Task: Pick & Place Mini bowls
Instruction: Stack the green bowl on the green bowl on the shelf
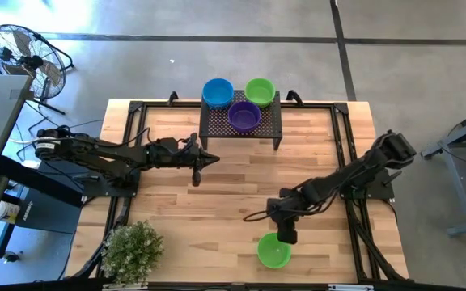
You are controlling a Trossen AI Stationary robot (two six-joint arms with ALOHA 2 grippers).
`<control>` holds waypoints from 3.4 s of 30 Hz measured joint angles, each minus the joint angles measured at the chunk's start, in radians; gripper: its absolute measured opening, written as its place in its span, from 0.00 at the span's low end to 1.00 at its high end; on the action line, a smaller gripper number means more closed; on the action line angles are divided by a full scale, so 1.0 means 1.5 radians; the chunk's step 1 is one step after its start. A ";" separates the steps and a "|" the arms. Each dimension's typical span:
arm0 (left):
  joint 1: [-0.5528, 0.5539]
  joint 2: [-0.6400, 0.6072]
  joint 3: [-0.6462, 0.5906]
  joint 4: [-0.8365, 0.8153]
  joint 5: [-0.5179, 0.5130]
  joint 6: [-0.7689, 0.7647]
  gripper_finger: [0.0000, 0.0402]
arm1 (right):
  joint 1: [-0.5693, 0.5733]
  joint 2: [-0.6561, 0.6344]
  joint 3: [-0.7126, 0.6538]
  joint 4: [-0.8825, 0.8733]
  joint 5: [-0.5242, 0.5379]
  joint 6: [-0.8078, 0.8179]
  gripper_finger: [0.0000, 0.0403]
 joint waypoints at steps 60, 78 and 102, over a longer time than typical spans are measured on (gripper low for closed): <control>-0.020 0.000 0.000 -0.035 -0.006 0.005 0.01 | -0.370 -0.227 -0.244 -0.088 0.171 0.048 0.21; -0.020 0.030 -0.108 0.256 -0.083 -0.018 0.00 | -0.110 -0.175 -0.163 -0.125 0.181 -0.160 0.27; -0.019 0.021 -0.132 0.264 -0.123 -0.016 0.00 | -0.093 -0.059 -0.099 -0.115 0.200 -0.261 0.01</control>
